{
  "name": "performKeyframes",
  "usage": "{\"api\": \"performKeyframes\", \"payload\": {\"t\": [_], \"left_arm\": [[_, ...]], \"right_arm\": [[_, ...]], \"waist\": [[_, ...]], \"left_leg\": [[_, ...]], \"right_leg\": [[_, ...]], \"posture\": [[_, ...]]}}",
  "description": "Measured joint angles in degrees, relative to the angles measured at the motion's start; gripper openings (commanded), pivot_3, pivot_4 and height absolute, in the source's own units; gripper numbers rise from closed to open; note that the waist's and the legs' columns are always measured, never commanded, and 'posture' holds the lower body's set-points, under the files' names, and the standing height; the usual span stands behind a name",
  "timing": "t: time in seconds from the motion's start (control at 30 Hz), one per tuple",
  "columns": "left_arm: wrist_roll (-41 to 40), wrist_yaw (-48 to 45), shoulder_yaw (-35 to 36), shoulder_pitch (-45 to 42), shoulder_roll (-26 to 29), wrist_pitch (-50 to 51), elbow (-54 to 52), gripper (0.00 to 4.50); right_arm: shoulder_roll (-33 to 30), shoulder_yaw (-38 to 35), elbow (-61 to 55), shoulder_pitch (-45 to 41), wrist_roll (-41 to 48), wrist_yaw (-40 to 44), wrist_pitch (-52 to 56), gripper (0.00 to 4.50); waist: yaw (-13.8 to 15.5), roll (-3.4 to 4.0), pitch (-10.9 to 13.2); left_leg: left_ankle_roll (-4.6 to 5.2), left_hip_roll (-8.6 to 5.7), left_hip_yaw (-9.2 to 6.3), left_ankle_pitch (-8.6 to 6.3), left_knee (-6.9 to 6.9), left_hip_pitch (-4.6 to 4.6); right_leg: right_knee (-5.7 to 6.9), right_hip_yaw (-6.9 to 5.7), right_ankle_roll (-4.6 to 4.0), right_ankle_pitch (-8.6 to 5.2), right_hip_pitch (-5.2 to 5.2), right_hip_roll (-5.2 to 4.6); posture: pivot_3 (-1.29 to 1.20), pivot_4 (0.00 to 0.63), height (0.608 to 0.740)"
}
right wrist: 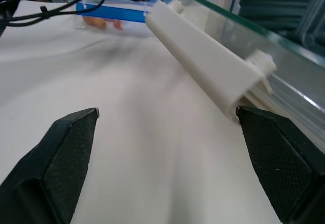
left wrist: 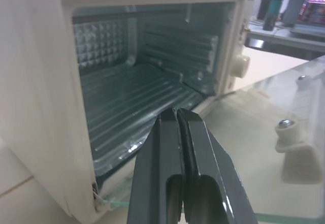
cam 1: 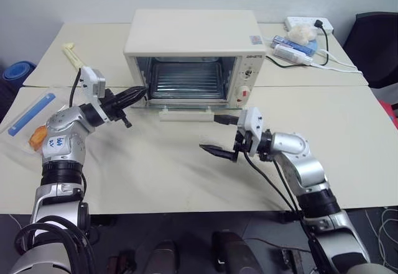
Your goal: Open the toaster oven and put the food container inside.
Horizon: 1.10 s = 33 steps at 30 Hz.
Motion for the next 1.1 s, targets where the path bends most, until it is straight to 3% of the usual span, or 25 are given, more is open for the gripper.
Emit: {"api": "performKeyframes", "payload": {"t": [0.2,0.43,0.67,0.83,0.97,1.1], "left_arm": [[1.3,-2.1,-0.4,3.1,0.9,0.0,-0.3,0.05],[5.5,2.4,-3.6,11.2,-2.1,0.1,-6.5,0.05],[7.5,6.3,-4.4,15.7,-3.9,-1.4,-12.2,0.05],[1.9,8.1,-0.6,22.2,-5.2,1.8,-21.5,1.19],[-3.8,12.2,6.9,28.1,-4.0,5.6,-31.6,2.46],[-8.3,17.1,17.9,41.9,-3.3,9.4,-40.4,3.58]], "right_arm": [[-5.2,-5.8,-6.2,13.5,2.3,0.7,-4.3,4.5],[-10.8,-17.3,-10.1,26.6,4.3,-1.2,-7.0,4.5],[-11.4,-21.6,-13.6,31.8,6.2,-3.0,-7.2,4.5],[-11.4,-22.1,-16.6,31.1,9.5,-3.6,-6.2,4.5],[-11.0,-21.2,-18.5,28.0,11.8,-4.3,-4.5,4.5],[-8.3,-16.8,-21.3,24.3,16.3,-4.4,-1.2,4.5]], "waist": [[0.9,0.0,0.0],[1.3,0.0,0.0],[0.9,-0.02,0.0],[0.9,-0.02,0.0],[0.8,-0.02,0.0],[0.6,0.01,0.0]], "left_leg": [[0.09,-0.04,0.02,-0.05,0.16,0.0],[0.17,-0.03,0.01,-0.08,0.15,0.07],[0.24,0.02,0.03,-0.11,0.06,0.26],[0.25,0.06,0.03,-0.11,0.06,0.26],[0.24,0.08,0.03,-0.12,0.02,0.29],[0.27,0.11,0.03,-0.15,-0.09,0.33]], "right_leg": [[-0.04,0.04,0.06,0.03,0.07,-0.03],[-0.02,0.08,0.08,0.04,0.17,-0.01],[-0.01,0.1,0.08,0.04,0.28,0.04],[-0.03,0.13,0.08,0.04,0.29,0.04],[-0.04,0.15,0.07,0.04,0.29,0.04],[-0.11,0.16,0.06,0.03,0.29,0.04]], "posture": [[0.0,0.15,0.74],[0.0,0.15,0.74],[0.0,0.15,0.74],[0.0,0.15,0.74],[0.0,0.15,0.74],[0.0,0.15,0.74]]}}
